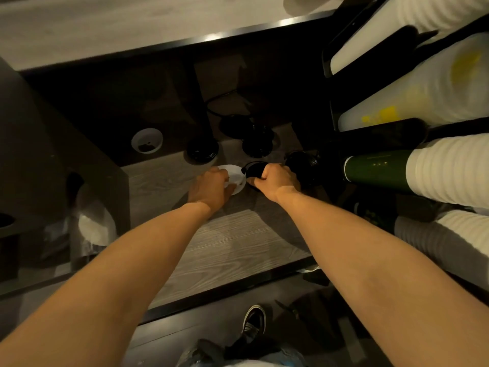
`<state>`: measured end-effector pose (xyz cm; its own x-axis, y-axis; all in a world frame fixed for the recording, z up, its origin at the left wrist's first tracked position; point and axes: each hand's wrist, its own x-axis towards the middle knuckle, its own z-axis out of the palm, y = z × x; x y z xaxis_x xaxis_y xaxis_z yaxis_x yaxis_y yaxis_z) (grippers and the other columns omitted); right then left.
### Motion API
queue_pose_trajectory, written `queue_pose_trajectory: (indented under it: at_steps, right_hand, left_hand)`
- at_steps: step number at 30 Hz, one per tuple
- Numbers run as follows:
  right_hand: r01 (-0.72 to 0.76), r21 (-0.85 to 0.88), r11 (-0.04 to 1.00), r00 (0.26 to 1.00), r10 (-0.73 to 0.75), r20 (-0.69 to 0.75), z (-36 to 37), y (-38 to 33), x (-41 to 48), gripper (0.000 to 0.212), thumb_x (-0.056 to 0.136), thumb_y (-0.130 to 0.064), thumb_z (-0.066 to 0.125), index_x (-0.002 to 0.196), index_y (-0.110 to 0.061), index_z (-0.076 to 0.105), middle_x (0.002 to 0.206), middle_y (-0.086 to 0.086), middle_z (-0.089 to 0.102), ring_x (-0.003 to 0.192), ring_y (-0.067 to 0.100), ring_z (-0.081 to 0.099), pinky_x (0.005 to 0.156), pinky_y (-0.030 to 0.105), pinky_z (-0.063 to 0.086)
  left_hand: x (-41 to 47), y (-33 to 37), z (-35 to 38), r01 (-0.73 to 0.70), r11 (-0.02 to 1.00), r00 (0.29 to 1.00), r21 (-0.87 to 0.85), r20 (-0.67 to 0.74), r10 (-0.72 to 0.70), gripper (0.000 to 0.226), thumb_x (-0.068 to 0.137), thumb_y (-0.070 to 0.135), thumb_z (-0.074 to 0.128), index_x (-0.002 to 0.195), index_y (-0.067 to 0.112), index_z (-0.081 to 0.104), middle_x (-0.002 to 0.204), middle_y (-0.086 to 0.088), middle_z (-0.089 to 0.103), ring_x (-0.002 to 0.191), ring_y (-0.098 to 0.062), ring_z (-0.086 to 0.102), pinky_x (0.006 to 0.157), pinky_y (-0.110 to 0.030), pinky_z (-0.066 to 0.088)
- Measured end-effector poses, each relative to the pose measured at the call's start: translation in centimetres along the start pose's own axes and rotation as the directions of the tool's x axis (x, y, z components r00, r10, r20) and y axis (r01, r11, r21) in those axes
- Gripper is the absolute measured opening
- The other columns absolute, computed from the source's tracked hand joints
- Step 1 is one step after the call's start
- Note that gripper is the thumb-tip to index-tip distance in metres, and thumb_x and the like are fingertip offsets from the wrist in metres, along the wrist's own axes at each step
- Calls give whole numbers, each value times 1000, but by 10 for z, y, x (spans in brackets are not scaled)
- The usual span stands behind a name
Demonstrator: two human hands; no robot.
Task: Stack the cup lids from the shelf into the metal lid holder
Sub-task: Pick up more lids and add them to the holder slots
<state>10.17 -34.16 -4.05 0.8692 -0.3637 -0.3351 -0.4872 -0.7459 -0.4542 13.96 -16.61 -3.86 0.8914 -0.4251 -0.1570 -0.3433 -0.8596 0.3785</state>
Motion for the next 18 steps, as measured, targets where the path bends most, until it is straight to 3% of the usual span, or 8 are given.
queue_pose_trajectory:
  at_steps: [4,11,14,18]
  right_hand:
    - [4,29,1000,999,-2,-52,-7,-2,-3,35,92,-56,59,96,-21,57,91,0,54,89,26,60,71,34,49]
    - [81,120,989,967,-49,-252,-15,-8,-7,37,96,-59,48,95,-23,50,92,-1,54,85,27,57,66,34,40]
    - [127,113,986,946,-85,-314,-17,-15,-11,35,98,-55,46,101,-21,49,105,6,59,94,32,60,69,34,37]
    - [142,109,984,940,-100,-325,-19,-36,-18,35,100,-49,48,109,-16,57,109,11,64,101,33,62,70,32,36]
  left_hand:
    - [0,1,-6,-42,998,996,-52,-80,37,27,95,27,64,111,6,66,118,-14,62,104,-35,61,80,-37,48]
    - [3,14,-21,-38,998,973,-39,-227,29,25,96,35,60,101,11,61,103,-11,61,88,-33,61,73,-44,53]
    - [2,12,-30,-34,987,957,-157,-289,-13,21,99,35,54,100,15,51,98,-9,58,85,-31,58,72,-48,53]
    - [-6,7,-52,38,926,944,-376,-290,-157,16,104,32,45,111,17,45,102,-7,56,90,-24,56,74,-40,48]
